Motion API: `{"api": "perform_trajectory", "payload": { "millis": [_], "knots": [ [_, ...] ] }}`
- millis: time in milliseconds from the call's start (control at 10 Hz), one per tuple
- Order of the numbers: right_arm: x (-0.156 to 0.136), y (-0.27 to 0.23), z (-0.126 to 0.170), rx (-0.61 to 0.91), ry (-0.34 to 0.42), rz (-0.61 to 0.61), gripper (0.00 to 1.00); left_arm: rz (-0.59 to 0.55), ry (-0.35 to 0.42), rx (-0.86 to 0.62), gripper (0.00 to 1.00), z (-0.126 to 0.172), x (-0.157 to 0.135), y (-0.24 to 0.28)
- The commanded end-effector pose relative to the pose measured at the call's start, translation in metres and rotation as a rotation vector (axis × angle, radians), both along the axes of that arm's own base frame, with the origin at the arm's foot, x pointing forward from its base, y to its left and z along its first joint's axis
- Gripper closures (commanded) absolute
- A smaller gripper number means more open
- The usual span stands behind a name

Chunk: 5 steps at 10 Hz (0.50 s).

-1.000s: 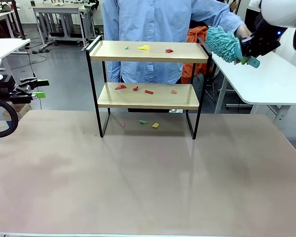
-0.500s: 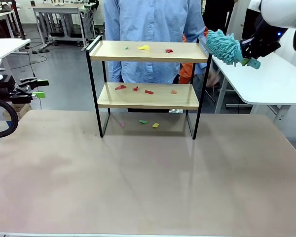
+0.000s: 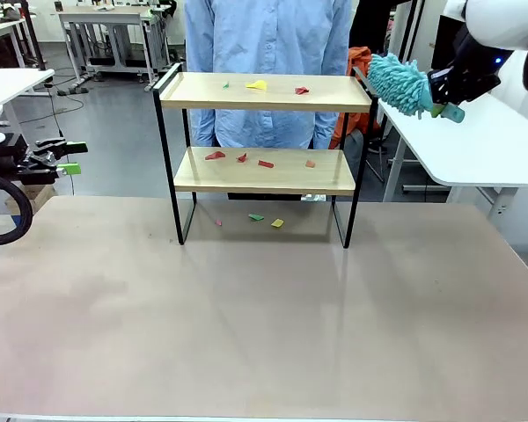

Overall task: Clean the shelf.
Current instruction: Clean the specific section of the Shelf indicated by the human with the Duster.

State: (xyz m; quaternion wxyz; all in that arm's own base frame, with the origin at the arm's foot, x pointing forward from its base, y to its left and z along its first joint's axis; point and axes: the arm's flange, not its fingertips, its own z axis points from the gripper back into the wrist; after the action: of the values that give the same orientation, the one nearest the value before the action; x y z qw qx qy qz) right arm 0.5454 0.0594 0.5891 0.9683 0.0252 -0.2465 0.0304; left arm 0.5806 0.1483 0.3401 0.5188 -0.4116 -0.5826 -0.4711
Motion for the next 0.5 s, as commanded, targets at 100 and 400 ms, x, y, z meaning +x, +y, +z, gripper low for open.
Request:
{"api": "perform_trajectory", "payload": {
  "millis": [100, 400],
  "knots": [
    [-0.017, -0.015, 0.015, -0.045, 0.031, 0.056, 0.87, -0.004, -0.005, 0.006, 0.00, 0.002, 0.000, 0.000],
    [-0.058, -0.040, 0.038, -0.186, 0.178, 0.233, 0.87, -0.004, -0.005, 0.006, 0.00, 0.002, 0.000, 0.000]
  ]
}}
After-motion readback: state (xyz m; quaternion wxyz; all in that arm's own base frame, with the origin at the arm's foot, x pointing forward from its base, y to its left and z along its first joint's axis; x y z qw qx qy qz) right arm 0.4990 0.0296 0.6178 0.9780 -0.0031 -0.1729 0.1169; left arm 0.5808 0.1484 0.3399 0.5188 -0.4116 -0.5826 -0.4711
